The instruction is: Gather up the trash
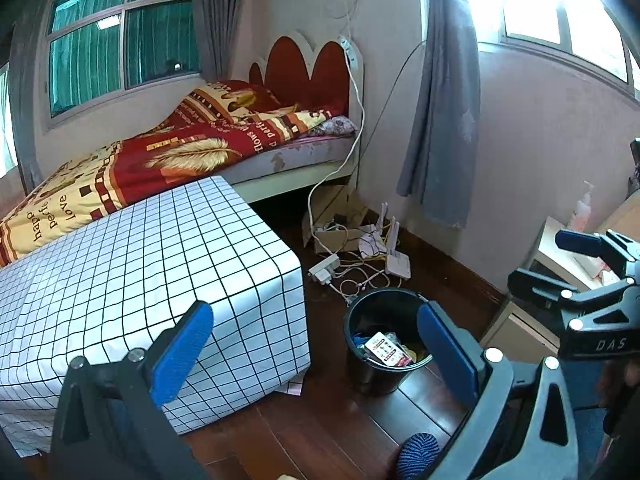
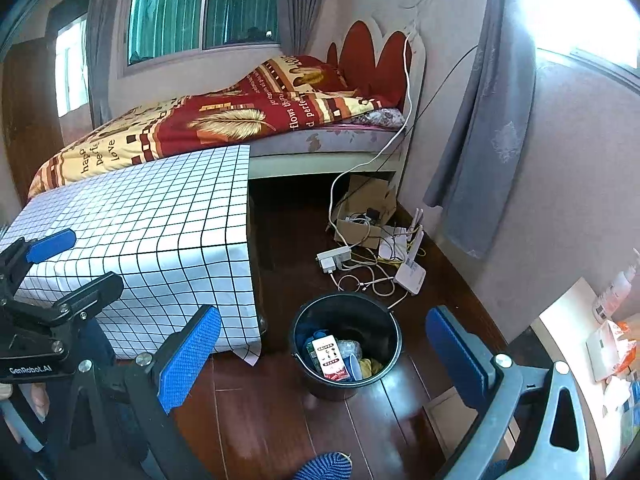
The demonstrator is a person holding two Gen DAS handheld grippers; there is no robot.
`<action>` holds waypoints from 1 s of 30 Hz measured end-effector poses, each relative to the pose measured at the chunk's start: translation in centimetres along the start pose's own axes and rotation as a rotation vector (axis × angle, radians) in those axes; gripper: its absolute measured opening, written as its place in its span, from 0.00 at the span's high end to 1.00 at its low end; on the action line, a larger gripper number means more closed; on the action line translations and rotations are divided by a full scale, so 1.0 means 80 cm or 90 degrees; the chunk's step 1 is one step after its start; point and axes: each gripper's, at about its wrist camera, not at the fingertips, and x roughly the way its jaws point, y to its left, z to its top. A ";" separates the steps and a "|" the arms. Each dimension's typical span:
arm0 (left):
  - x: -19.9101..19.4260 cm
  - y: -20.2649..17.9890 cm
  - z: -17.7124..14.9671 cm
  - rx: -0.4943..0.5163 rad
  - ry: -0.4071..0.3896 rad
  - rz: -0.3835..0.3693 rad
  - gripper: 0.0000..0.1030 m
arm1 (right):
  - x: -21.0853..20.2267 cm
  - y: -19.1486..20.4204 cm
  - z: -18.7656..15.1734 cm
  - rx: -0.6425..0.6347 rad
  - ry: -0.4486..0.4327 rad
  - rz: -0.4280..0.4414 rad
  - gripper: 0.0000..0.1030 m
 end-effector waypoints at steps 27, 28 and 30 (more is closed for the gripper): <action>-0.011 -0.003 0.003 0.014 -0.017 -0.022 0.00 | -0.008 -0.011 0.002 0.013 -0.009 -0.011 0.00; -0.011 -0.004 0.003 0.014 -0.016 -0.022 0.00 | -0.009 -0.011 0.002 0.013 -0.009 -0.012 0.00; -0.011 -0.005 0.003 0.013 -0.017 -0.022 0.00 | -0.008 -0.011 0.002 0.012 -0.009 -0.012 0.00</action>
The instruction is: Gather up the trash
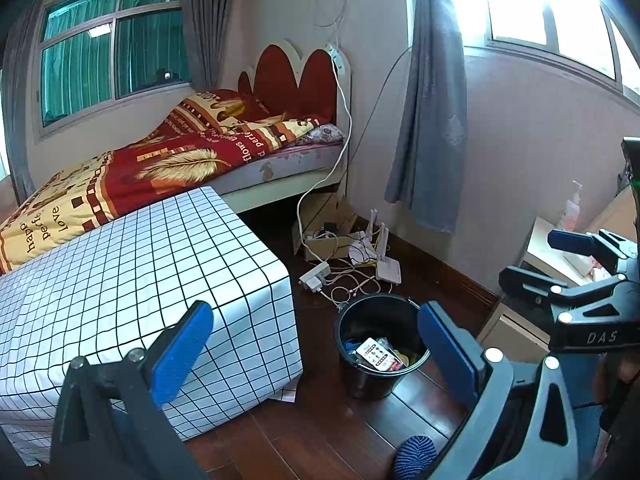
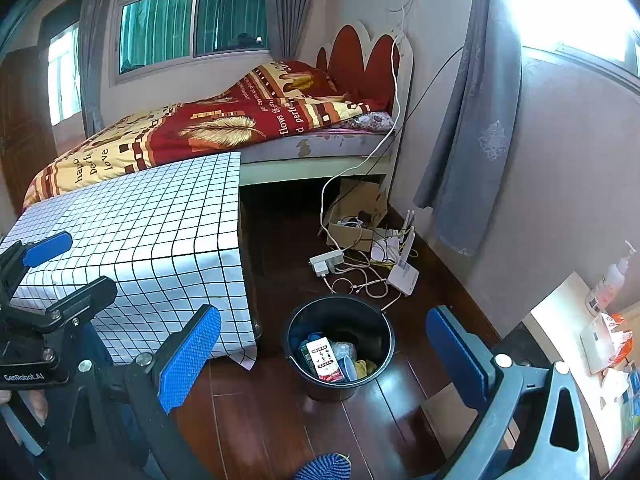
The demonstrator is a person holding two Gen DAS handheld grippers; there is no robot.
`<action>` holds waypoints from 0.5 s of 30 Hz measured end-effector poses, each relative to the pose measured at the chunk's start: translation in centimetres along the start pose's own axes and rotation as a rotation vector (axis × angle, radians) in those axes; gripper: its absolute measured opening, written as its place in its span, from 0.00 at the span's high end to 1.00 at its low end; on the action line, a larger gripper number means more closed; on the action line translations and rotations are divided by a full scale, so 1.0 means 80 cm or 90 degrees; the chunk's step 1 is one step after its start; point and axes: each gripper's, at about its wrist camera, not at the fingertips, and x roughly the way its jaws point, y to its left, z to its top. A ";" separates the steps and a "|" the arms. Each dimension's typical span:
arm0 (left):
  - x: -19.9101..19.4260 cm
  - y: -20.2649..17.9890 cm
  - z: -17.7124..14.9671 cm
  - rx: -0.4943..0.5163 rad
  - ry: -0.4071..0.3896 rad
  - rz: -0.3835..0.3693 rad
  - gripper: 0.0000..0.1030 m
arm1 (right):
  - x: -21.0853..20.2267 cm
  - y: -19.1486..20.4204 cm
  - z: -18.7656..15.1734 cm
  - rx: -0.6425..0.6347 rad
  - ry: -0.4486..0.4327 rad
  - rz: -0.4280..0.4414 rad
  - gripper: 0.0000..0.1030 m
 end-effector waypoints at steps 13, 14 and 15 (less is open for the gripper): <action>0.000 0.003 0.000 -0.005 0.000 0.001 0.00 | 0.001 0.000 -0.001 -0.002 0.002 0.002 0.00; -0.001 0.004 0.000 -0.005 -0.001 0.001 0.00 | 0.001 0.000 -0.001 -0.003 0.002 0.001 0.00; -0.001 0.004 0.000 -0.005 -0.001 0.001 0.00 | 0.001 0.000 0.000 -0.002 0.002 0.002 0.00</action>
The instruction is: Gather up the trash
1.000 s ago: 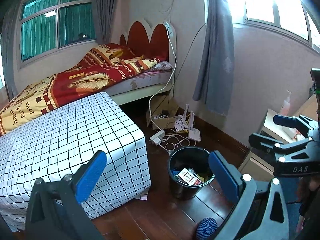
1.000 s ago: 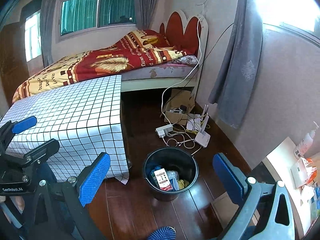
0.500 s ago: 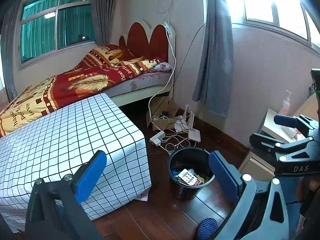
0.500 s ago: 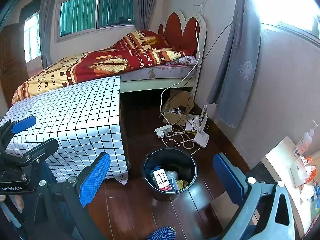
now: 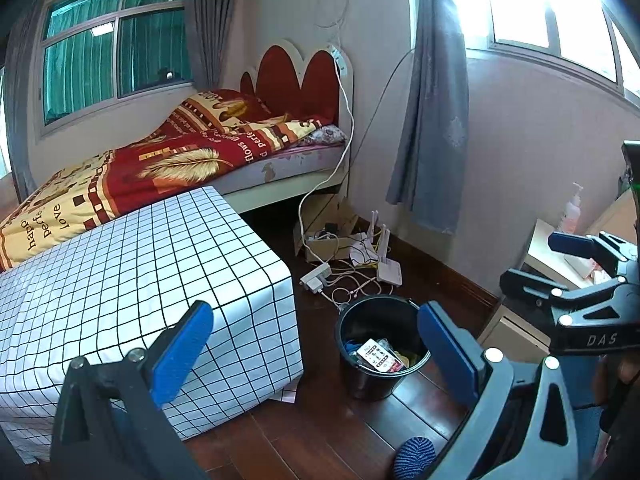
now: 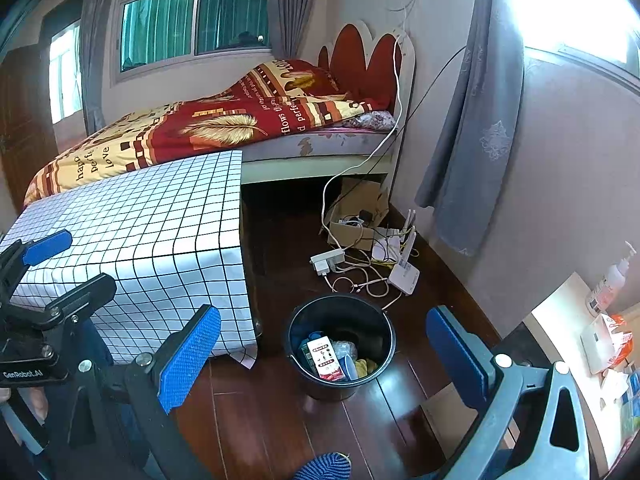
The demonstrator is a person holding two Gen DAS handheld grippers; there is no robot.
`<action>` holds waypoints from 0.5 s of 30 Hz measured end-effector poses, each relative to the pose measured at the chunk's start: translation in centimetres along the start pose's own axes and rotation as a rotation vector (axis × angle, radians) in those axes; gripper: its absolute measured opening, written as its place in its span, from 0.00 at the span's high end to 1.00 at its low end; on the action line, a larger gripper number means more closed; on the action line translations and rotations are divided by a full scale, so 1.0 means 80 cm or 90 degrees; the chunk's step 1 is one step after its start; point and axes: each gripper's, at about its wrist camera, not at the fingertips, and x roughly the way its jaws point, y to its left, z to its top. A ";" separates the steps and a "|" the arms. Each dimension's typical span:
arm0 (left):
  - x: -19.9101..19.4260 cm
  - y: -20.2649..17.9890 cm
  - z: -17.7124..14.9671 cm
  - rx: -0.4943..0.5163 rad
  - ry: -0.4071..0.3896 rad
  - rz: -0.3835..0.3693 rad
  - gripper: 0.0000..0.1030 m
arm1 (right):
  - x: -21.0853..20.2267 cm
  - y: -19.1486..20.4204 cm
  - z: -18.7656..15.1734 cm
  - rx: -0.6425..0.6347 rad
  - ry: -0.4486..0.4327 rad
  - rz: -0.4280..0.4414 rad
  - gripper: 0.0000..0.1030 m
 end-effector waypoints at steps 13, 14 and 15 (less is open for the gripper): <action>0.001 -0.001 0.003 0.003 0.004 -0.007 0.00 | 0.004 -0.003 -0.001 -0.001 0.003 -0.003 0.00; 0.001 -0.001 0.003 0.004 0.004 -0.007 0.00 | 0.004 -0.003 -0.001 0.000 0.002 -0.004 0.00; 0.001 -0.001 0.003 0.004 0.004 -0.007 0.00 | 0.004 -0.004 -0.002 0.000 0.002 -0.004 0.00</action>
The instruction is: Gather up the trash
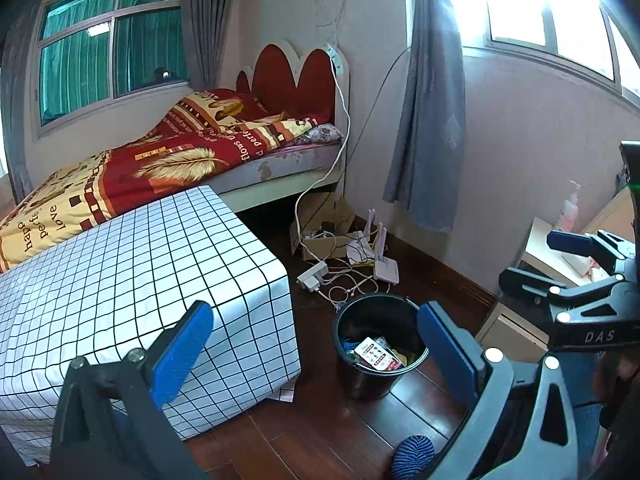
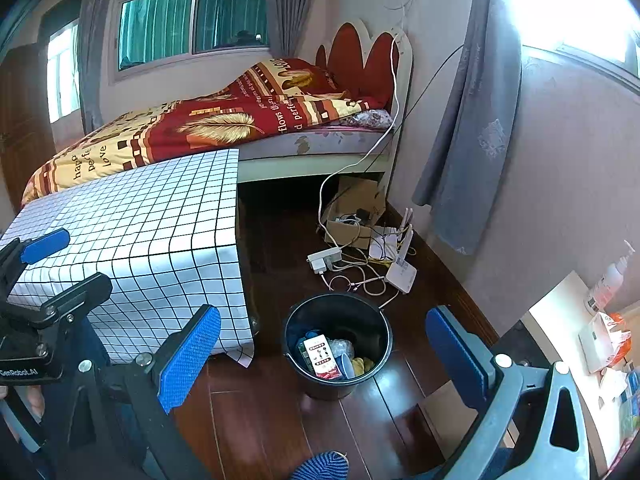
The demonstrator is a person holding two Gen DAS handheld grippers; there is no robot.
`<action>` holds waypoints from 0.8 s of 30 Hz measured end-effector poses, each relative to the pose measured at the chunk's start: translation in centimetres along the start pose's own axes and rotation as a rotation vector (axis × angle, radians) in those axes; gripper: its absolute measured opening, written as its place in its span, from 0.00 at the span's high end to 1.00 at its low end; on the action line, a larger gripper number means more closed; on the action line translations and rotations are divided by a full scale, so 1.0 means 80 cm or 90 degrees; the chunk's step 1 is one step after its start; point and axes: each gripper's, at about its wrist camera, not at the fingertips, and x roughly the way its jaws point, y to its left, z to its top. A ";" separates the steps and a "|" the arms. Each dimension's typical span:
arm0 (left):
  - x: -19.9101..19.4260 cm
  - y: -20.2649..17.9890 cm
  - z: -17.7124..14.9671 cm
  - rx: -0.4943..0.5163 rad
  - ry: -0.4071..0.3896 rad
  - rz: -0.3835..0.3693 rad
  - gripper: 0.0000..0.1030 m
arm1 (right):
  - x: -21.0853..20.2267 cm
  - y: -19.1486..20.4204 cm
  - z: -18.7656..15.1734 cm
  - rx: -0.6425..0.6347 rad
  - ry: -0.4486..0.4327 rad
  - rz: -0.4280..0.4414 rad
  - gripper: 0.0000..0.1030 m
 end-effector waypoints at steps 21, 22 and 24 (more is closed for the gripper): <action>0.007 -0.001 -0.001 0.009 0.005 -0.010 0.00 | 0.002 -0.007 -0.003 0.002 0.002 -0.004 0.00; 0.008 -0.001 -0.001 0.011 0.006 -0.007 0.00 | 0.002 -0.007 -0.003 0.002 0.002 -0.004 0.00; 0.006 0.000 -0.001 0.008 0.004 -0.004 0.01 | 0.002 -0.007 -0.003 0.002 0.002 -0.005 0.00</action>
